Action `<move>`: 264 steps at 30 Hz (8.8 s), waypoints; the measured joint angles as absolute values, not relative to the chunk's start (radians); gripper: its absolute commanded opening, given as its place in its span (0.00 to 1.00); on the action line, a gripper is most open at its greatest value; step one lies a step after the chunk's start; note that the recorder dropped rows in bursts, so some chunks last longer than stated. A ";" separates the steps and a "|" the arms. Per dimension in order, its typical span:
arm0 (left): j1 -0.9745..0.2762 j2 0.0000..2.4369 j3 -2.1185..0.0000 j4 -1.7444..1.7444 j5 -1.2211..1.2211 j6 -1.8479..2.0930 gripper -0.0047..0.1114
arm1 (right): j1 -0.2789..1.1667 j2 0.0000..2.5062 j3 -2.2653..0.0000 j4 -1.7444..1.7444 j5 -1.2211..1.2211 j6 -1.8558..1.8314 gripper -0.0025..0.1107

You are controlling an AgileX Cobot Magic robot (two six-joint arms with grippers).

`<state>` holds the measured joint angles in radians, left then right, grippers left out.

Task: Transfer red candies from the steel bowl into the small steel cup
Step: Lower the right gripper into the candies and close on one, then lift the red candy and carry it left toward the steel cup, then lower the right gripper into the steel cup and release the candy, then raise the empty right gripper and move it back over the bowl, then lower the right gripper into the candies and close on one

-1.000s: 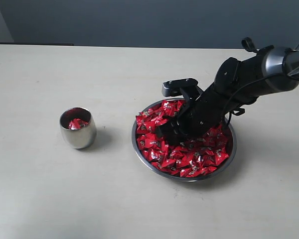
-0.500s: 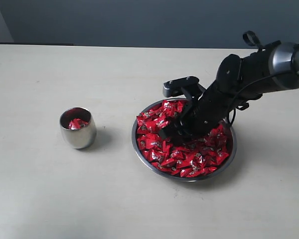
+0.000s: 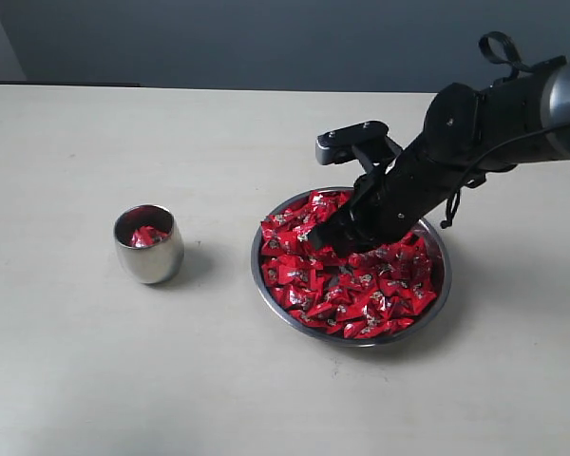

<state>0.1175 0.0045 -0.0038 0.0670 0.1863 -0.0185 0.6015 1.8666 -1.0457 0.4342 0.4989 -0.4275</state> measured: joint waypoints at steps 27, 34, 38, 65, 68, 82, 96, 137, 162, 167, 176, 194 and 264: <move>0.118 0.004 -0.004 0.067 0.186 -0.019 0.04 | 0.602 1.732 -1.046 0.359 0.388 -0.349 0.16; 0.118 0.004 -0.004 0.067 0.186 -0.019 0.04 | 0.602 1.731 -1.048 0.543 0.344 -0.508 0.16; 0.118 0.004 -0.004 0.067 0.186 -0.019 0.04 | 0.602 1.739 -1.097 0.634 0.358 -0.579 0.16; 0.118 0.004 -0.004 0.067 0.186 -0.019 0.04 | 0.853 2.102 -1.614 0.770 0.518 -0.654 0.16; 0.118 0.004 -0.004 0.067 0.186 -0.019 0.04 | 0.868 2.106 -1.618 0.772 0.525 -0.658 0.16; 0.118 0.004 -0.004 0.067 0.186 -0.019 0.04 | 0.911 2.162 -1.618 0.801 0.546 -0.669 0.16; 0.118 0.004 -0.004 0.067 0.186 -0.019 0.04 | 0.911 2.164 -1.618 0.812 0.511 -0.692 0.35; 0.118 0.004 -0.004 0.067 0.186 -0.019 0.04 | 0.691 1.947 -1.620 0.491 0.758 -0.510 0.35; 0.118 0.004 -0.004 0.067 0.186 -0.019 0.04 | 0.552 1.788 -1.190 0.317 0.656 -0.412 0.35; 0.118 0.004 -0.004 0.067 0.186 -0.019 0.04 | 0.552 1.722 -1.077 0.323 0.580 -0.420 0.35; 0.118 0.004 -0.004 0.067 0.186 -0.019 0.04 | 0.552 1.643 -0.888 0.323 0.470 -0.420 0.35; 0.118 0.004 -0.004 0.067 0.186 -0.019 0.04 | 0.494 1.558 -0.754 0.232 0.435 -0.201 0.35; 0.118 0.004 -0.004 0.067 0.186 -0.019 0.04 | 0.552 1.805 -0.816 0.246 0.510 -0.217 0.35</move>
